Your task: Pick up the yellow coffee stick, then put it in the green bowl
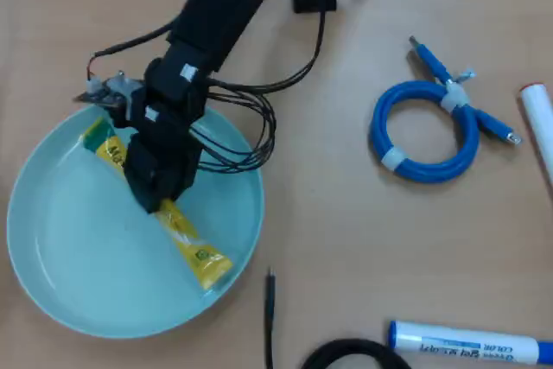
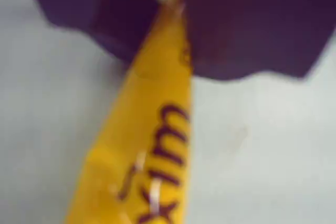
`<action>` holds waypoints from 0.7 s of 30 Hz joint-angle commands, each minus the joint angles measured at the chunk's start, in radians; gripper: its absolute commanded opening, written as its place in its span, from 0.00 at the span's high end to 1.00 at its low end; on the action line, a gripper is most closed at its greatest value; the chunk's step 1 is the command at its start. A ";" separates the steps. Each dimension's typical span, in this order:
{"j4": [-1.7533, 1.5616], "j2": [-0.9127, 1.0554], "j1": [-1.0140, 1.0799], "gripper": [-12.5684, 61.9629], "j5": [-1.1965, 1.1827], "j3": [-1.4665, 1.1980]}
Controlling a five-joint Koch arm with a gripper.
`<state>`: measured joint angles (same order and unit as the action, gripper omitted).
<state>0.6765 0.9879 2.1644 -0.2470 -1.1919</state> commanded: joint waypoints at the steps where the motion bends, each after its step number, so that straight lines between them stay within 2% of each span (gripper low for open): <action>1: -0.089 0.015 0.000 0.91 -0.009 0.057; 6: -0.259 0.029 -0.008 0.89 -0.011 -0.052; 12: -0.351 0.064 -0.015 0.79 -0.009 -0.083; 17: -0.345 0.081 -0.015 0.65 -0.011 -0.112; 21: -0.307 0.100 -0.015 0.49 -0.009 -0.140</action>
<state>0.3804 1.0017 2.1491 -0.2454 -1.3330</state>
